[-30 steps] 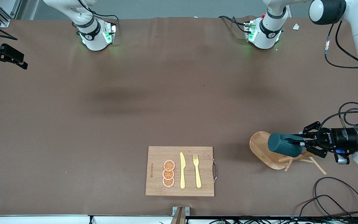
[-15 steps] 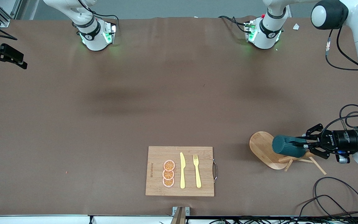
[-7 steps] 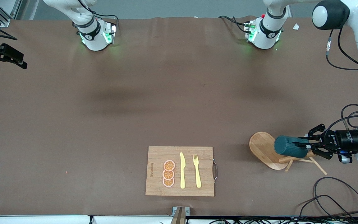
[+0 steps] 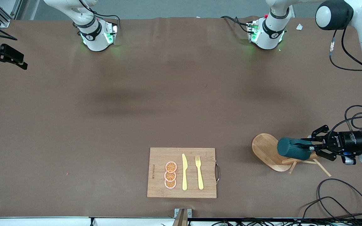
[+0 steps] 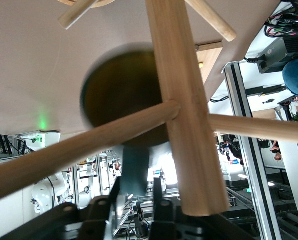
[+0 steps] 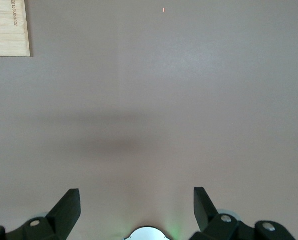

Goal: Pass cup and hang on rack
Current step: 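Open the left gripper and release the mug on the peg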

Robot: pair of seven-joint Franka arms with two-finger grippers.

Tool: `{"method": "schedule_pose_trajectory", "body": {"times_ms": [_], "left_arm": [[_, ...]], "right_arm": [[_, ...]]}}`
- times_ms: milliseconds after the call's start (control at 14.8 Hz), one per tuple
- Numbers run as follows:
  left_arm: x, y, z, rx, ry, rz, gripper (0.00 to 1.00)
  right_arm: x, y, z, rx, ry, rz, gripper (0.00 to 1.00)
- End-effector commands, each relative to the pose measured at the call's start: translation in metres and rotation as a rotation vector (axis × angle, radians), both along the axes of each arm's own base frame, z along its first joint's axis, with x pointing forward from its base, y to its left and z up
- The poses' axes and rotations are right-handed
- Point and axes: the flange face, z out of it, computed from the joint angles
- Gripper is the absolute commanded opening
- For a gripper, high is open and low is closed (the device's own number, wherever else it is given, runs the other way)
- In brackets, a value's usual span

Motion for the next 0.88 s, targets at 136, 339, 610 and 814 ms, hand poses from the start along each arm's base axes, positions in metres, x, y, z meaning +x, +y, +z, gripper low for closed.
{"method": "schedule_pose_trajectory", "body": {"times_ms": [136,339,610,814], "left_arm": [[0.003,0.002,0.008,-0.019,-0.005,0.007,1.0],[0.001,0.002,0.039,-0.007,-0.043,0.004,1.0],[-0.009,-0.012,0.119,0.049,-0.149,-0.024,1.0],[-0.028,-0.049,0.18,0.206,-0.218,-0.125,1.0]], "right_arm": [[-0.009,-0.003,0.004,-0.011,-0.006,0.008,1.0],[-0.01,-0.003,0.004,-0.011,-0.003,0.001,1.0],[-0.01,-0.002,0.005,-0.012,-0.005,0.002,1.0],[-0.01,0.001,0.006,-0.043,-0.009,0.011,1.0]]}}
